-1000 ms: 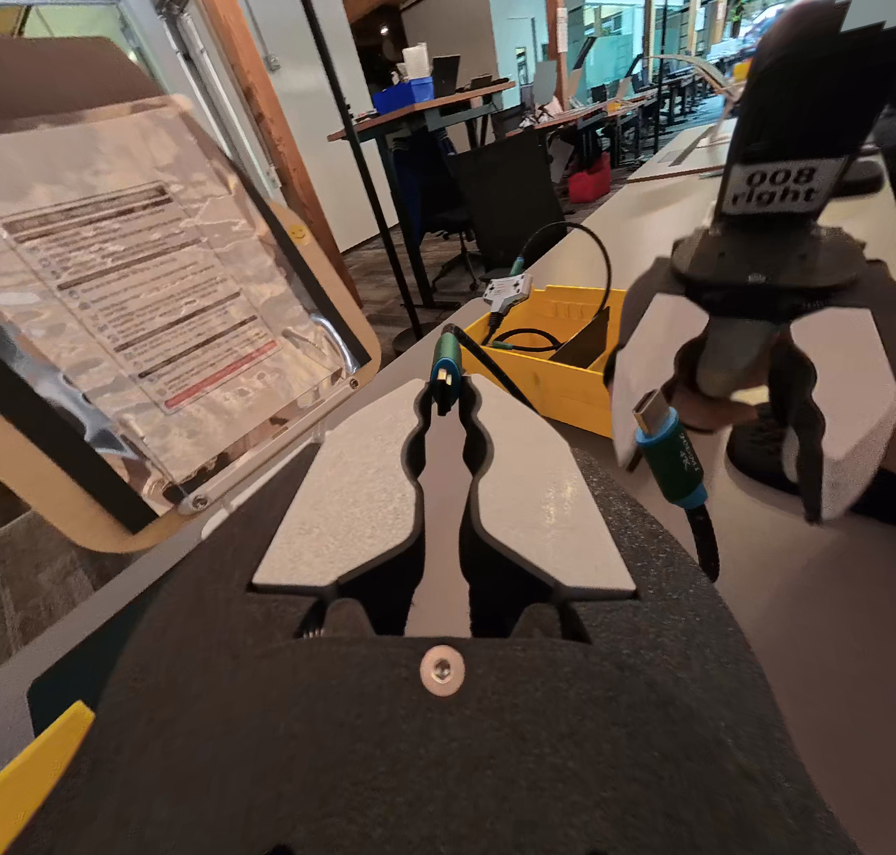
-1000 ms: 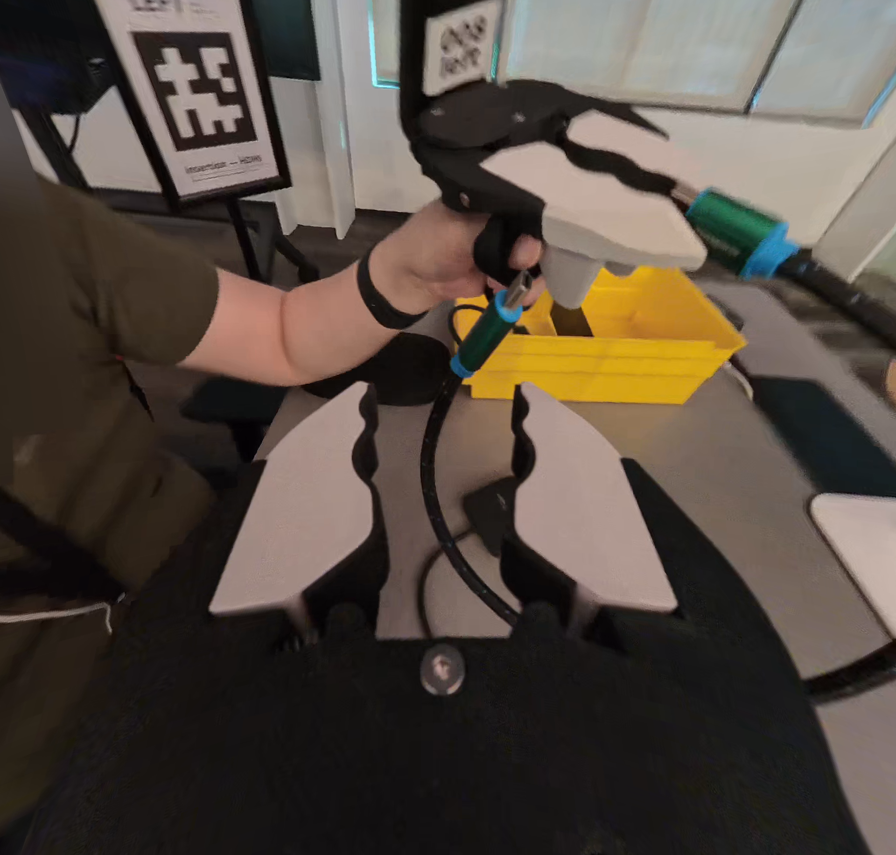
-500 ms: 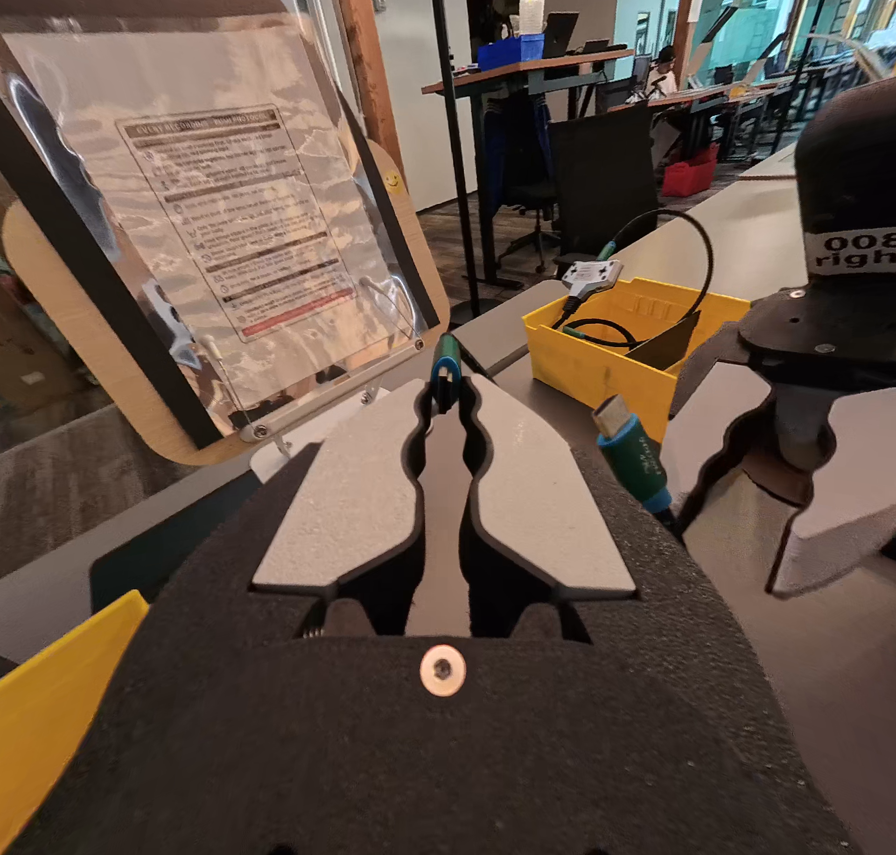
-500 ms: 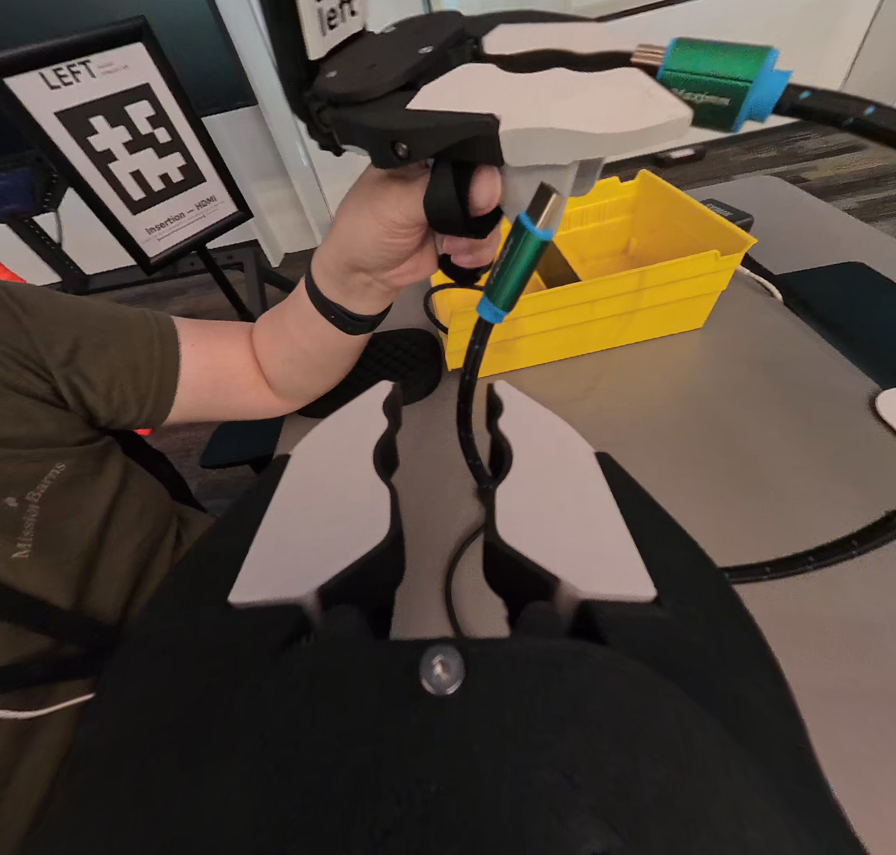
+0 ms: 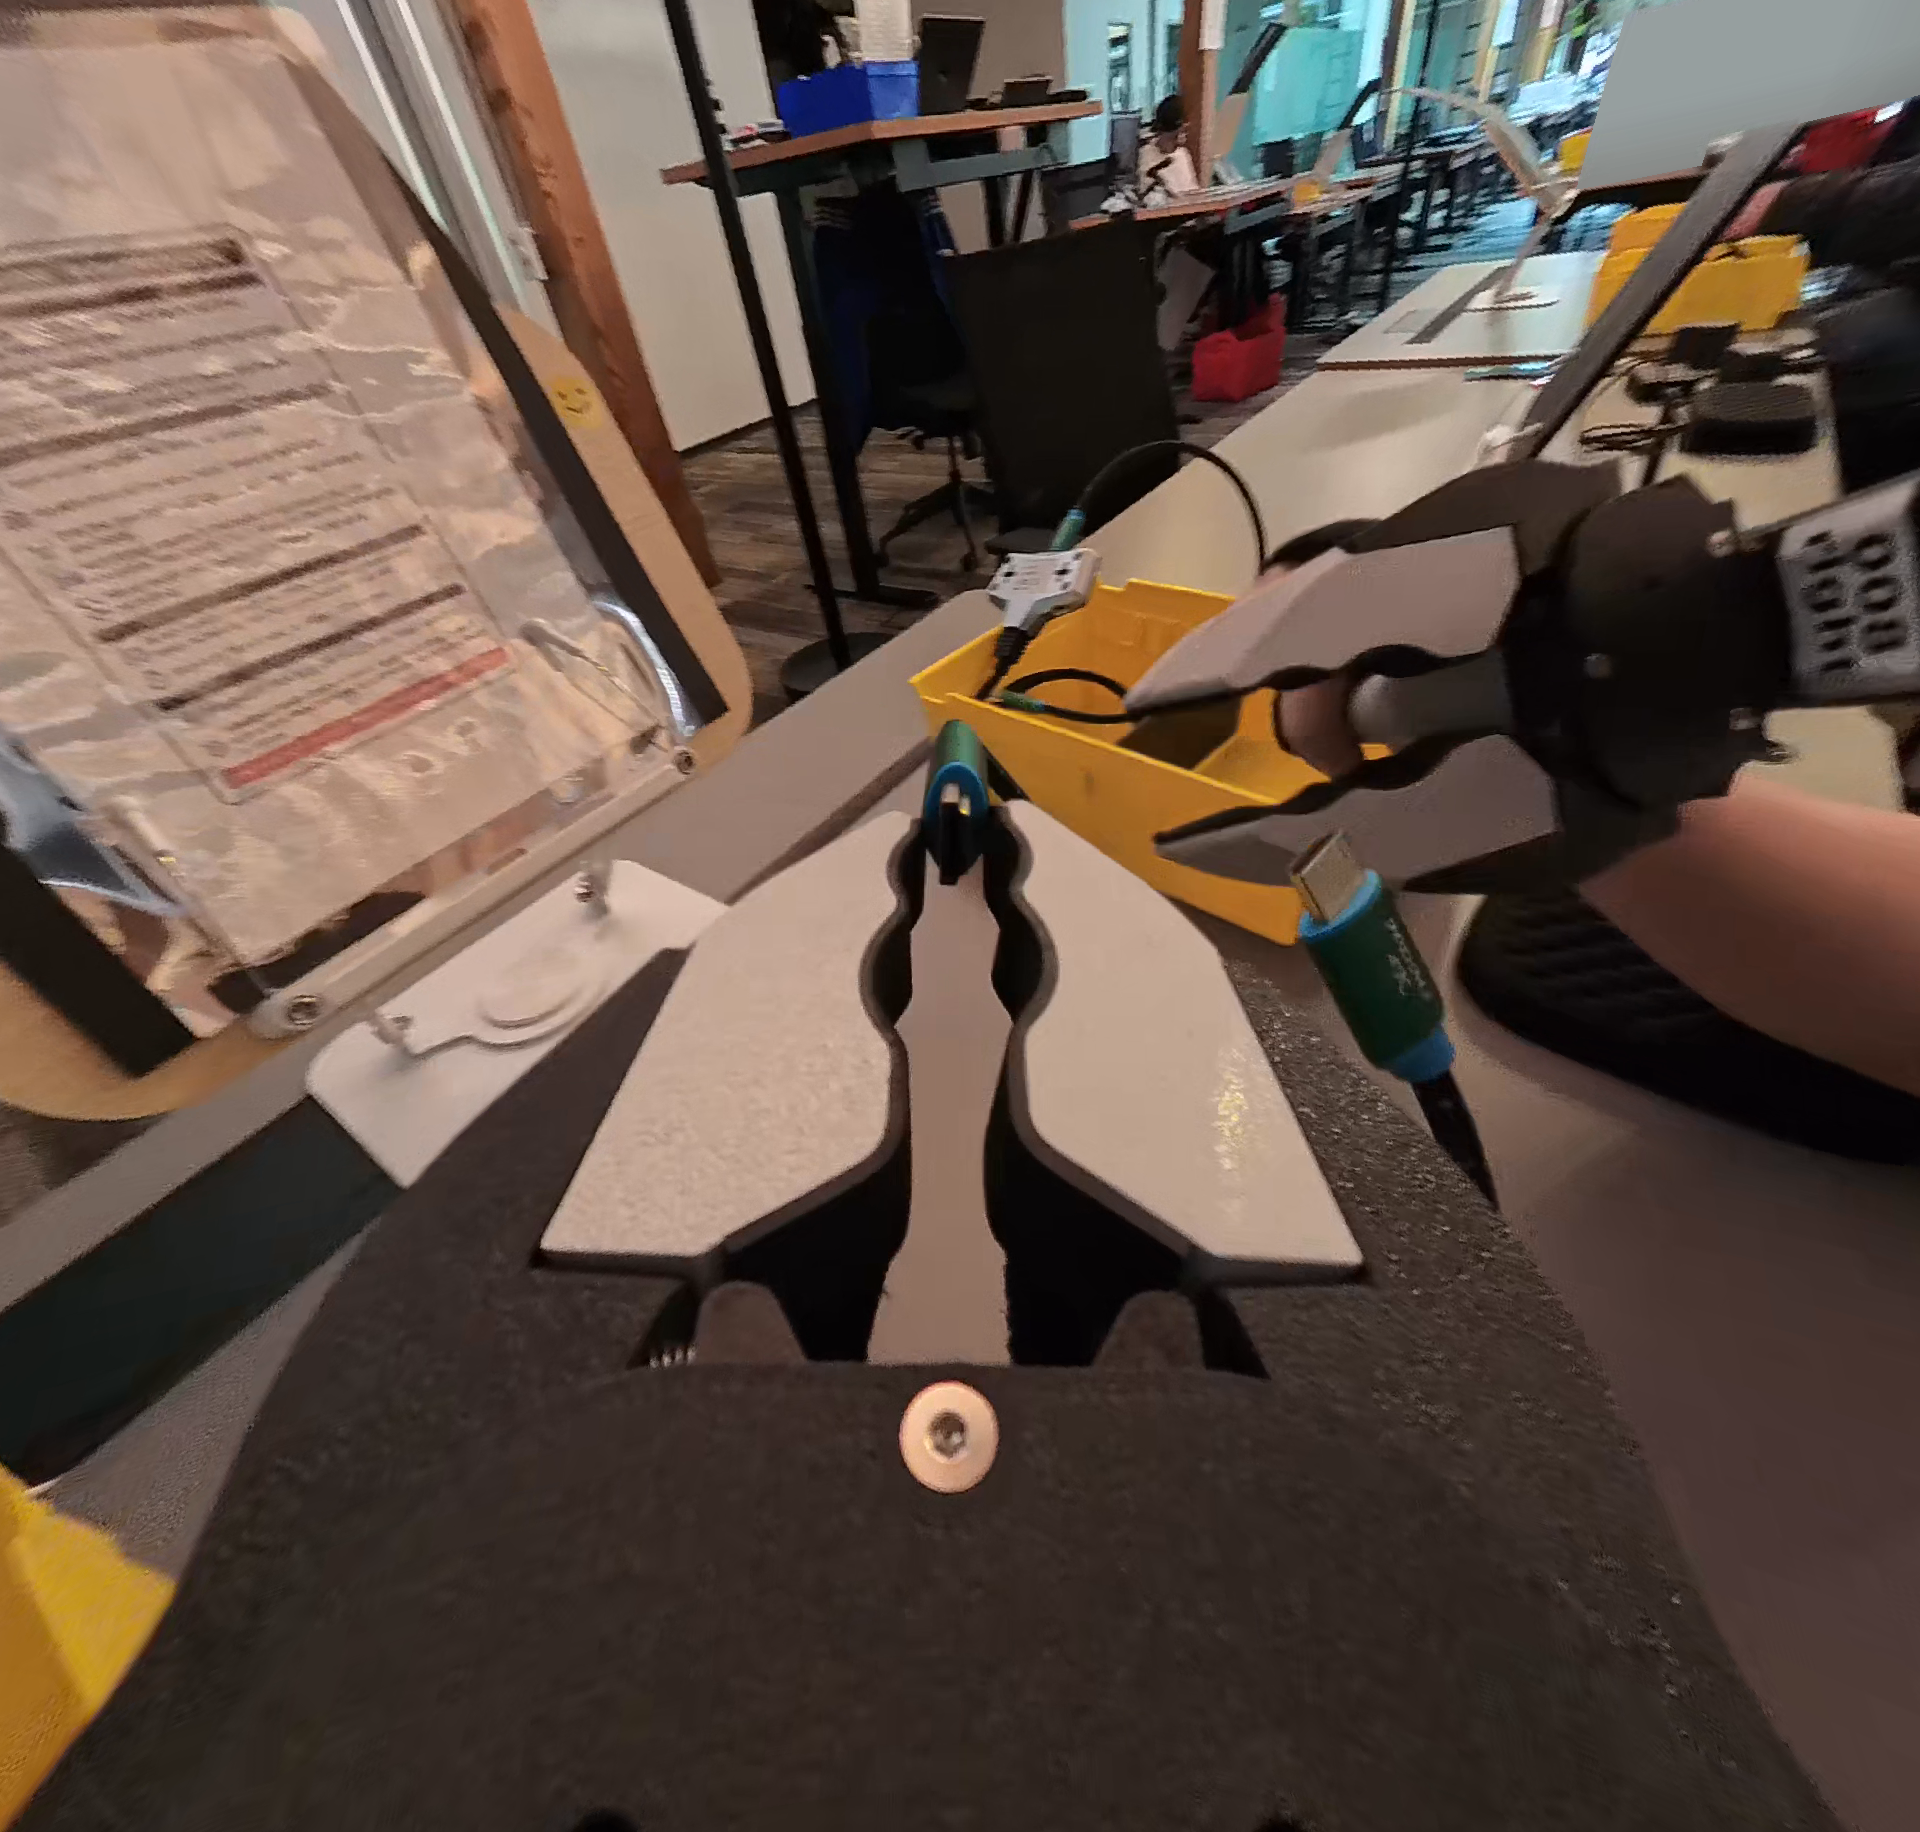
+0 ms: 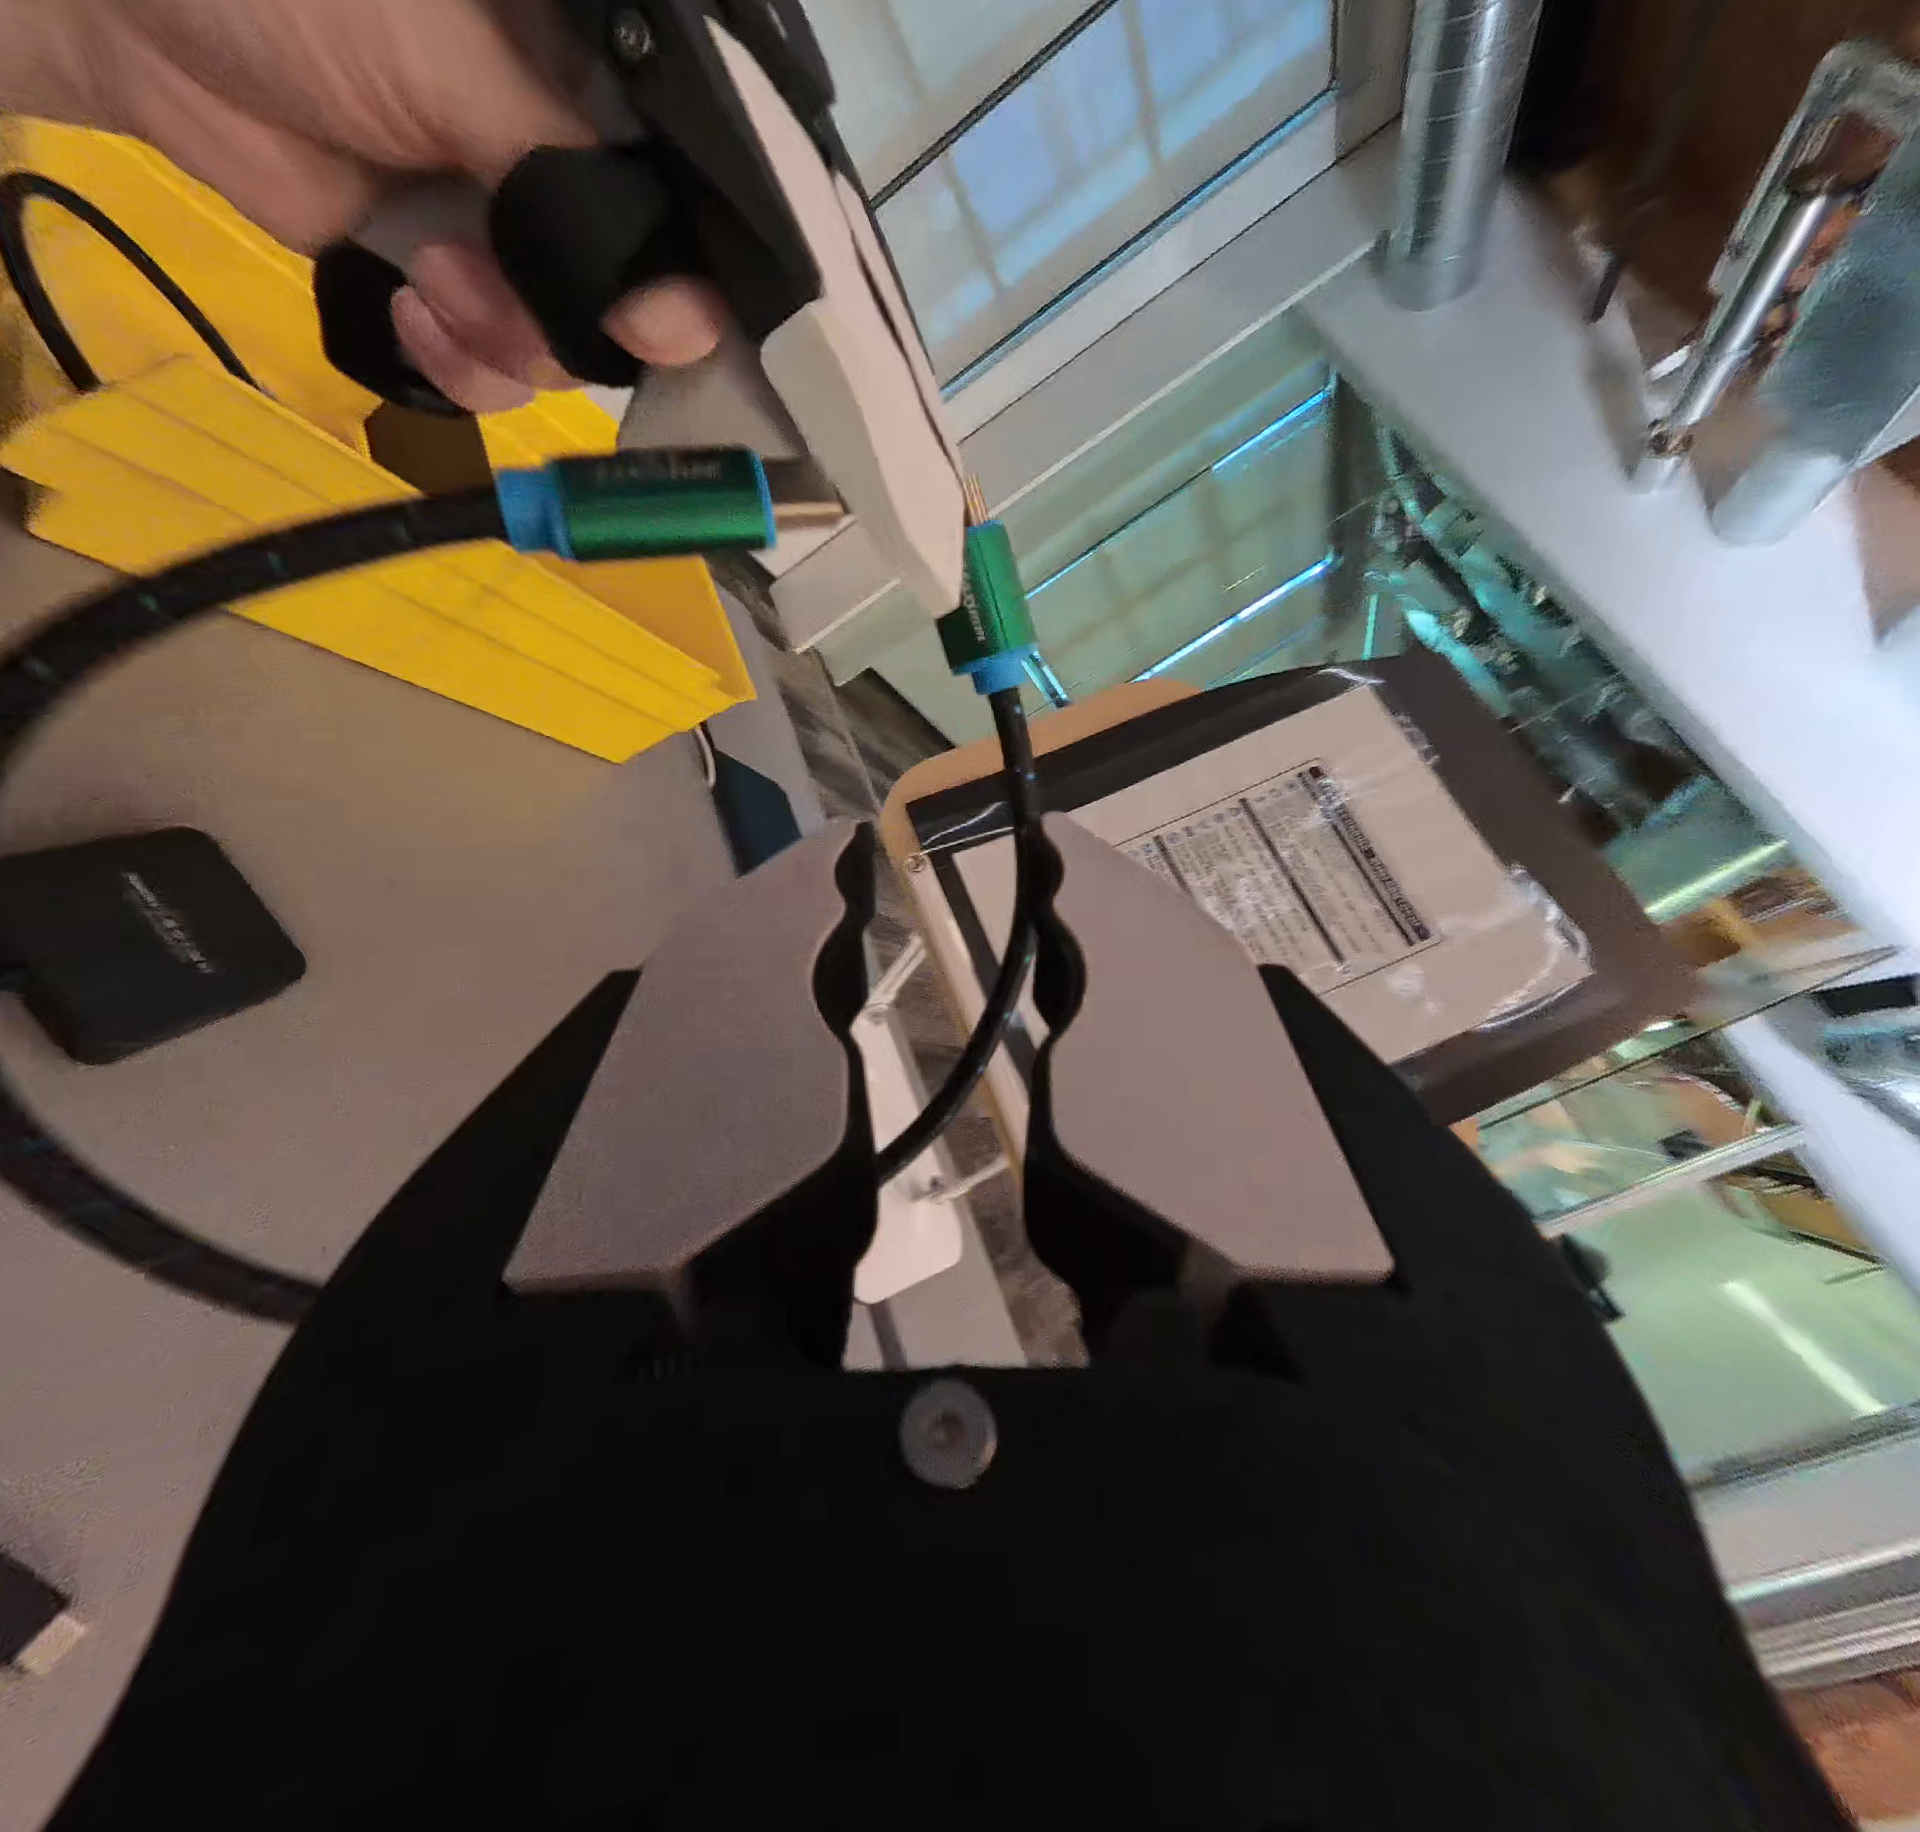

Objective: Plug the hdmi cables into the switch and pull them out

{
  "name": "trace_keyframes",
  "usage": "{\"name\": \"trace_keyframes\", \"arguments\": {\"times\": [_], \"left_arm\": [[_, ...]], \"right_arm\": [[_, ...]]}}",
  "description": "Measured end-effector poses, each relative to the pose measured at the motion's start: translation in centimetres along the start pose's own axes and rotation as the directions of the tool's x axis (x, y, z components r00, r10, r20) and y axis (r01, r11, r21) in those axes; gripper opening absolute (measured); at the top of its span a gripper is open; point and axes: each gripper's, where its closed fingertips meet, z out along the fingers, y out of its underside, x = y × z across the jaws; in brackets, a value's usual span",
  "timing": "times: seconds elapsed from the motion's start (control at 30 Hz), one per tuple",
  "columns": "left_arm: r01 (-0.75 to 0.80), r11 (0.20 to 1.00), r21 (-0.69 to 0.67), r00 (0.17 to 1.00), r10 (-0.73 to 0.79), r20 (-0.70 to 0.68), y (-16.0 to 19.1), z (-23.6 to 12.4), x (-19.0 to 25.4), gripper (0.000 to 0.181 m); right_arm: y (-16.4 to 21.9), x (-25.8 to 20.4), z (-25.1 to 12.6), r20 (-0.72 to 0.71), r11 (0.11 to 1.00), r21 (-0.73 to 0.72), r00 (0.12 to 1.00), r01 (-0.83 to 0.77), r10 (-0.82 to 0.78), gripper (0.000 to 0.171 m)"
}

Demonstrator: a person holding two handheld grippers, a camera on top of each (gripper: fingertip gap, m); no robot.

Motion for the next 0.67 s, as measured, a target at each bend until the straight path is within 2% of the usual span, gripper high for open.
{"name": "trace_keyframes", "arguments": {"times": [0.2,0.3,0.37,0.47,0.57,0.67], "left_arm": [[0.052,0.999,-0.004,0.992,-0.052,-0.114,-0.2,0.0,1.8,0.011],[0.078,0.996,-0.037,0.978,-0.083,-0.193,0.0,-0.2,2.8,0.01],[0.097,0.994,-0.055,0.961,-0.107,-0.254,0.0,-0.5,3.4,0.01],[0.116,0.99,-0.085,0.926,-0.139,-0.35,0.1,-1.1,4.5,0.011],[0.162,0.982,-0.1,0.863,-0.19,-0.468,-0.3,-1.8,6.2,0.01],[0.208,0.974,-0.094,0.799,-0.224,-0.558,-1.0,-2.5,7.6,0.01]], "right_arm": [[-0.3,0.1,-0.4,-0.029,0.993,0.002,0.992,0.119,-0.119,0.03],[-1.9,0.8,-1.9,-0.041,0.983,0.081,0.986,0.162,-0.159,0.031],[-3.6,1.9,-3.5,-0.038,0.979,0.16,0.992,0.125,-0.121,0.03],[-5.1,5.5,-6.1,-0.11,0.968,0.251,0.994,0.013,0.015,0.028],[-3.5,7.1,-6.7,-0.114,0.96,0.267,0.986,-0.087,0.121,0.026],[-0.8,4.9,-4.6,-0.073,0.983,0.178,0.996,-0.034,0.047,0.028]]}}
